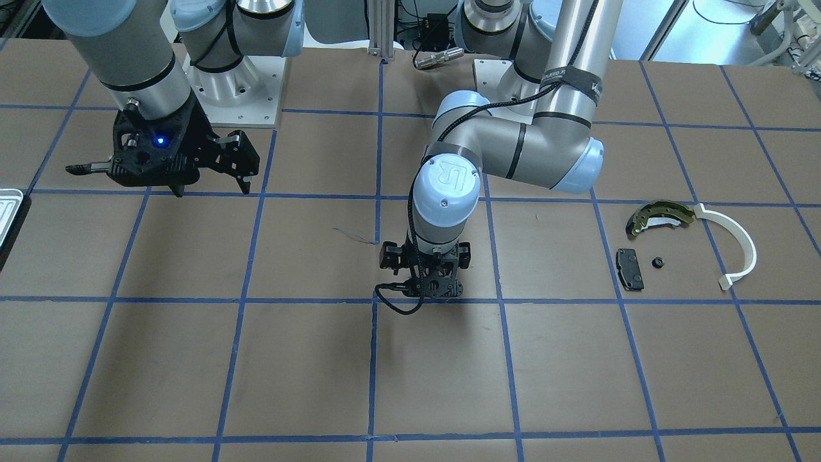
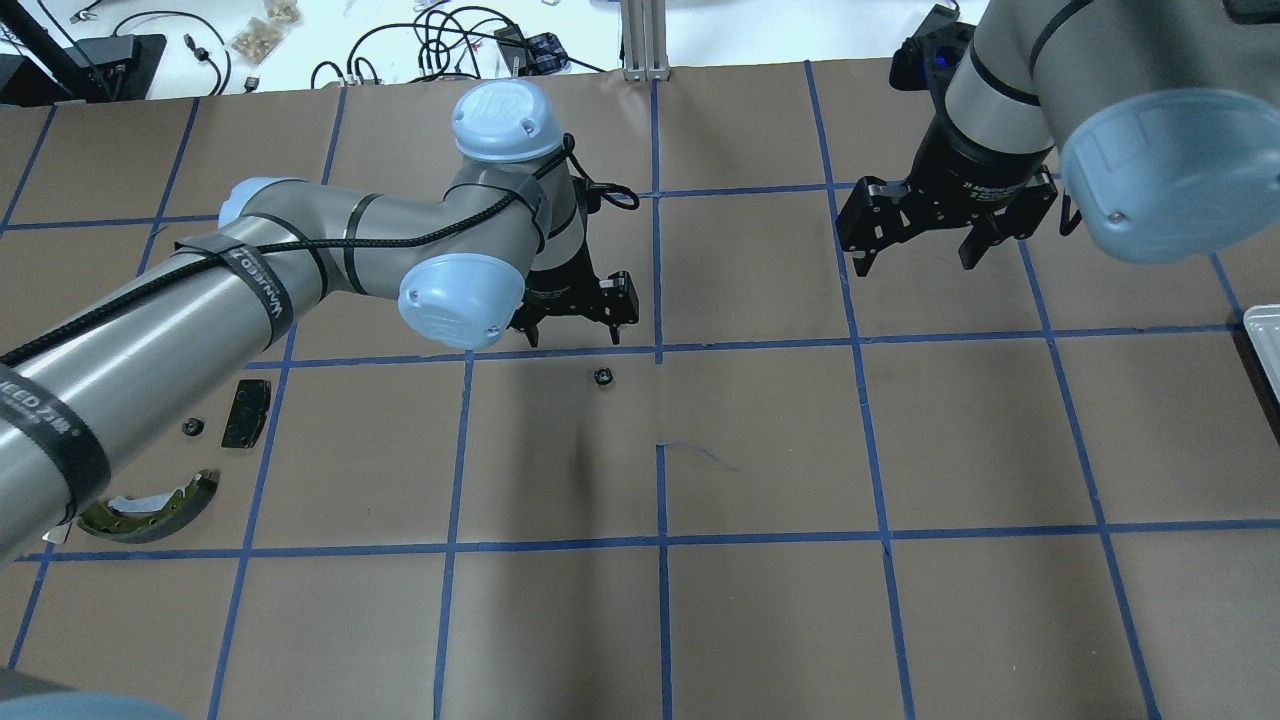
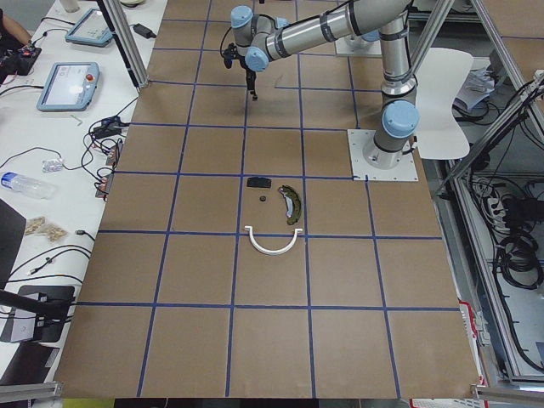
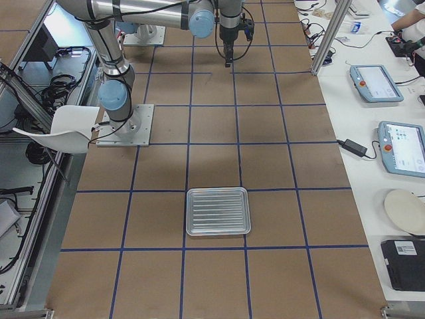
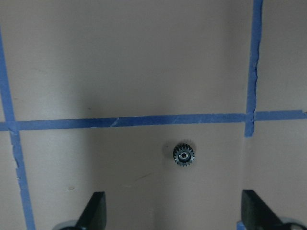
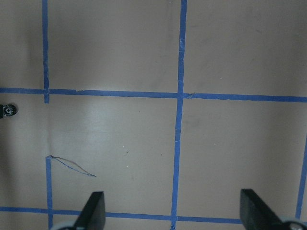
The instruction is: Place bearing gear from tray to pile
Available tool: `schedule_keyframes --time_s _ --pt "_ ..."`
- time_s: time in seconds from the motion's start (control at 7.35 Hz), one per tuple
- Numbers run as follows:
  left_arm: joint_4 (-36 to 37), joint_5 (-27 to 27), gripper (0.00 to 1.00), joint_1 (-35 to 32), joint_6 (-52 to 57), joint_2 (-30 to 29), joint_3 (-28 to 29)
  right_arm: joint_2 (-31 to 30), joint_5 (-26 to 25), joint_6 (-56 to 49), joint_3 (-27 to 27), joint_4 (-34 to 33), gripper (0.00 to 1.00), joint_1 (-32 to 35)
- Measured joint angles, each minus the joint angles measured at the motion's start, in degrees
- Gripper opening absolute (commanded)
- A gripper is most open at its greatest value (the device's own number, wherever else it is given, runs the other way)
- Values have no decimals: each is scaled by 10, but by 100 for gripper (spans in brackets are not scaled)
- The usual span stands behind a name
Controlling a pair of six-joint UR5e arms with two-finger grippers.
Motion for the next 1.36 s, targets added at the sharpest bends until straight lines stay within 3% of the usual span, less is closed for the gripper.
schedule_keyframes --time_s 0.68,0.82,0.95,1.09,1.23,1.36 --pt "18 5 78 -9 -9 -43 0 -7 -5 1 -17 2 100 -3" --pt "20 5 66 -11 -9 -48 0 -7 -5 1 -20 3 100 -3" --pt "21 4 48 -11 -8 -51 0 -7 -6 1 -22 2 100 -3" --pt "21 3 21 -12 -7 -52 0 -7 -8 -1 -22 2 100 -4" --pt "20 3 1 -13 -6 -52 -1 -7 -9 -4 -22 2 100 -4" --pt "18 5 0 -14 -6 -50 -2 -6 -10 -7 -22 2 100 -4"
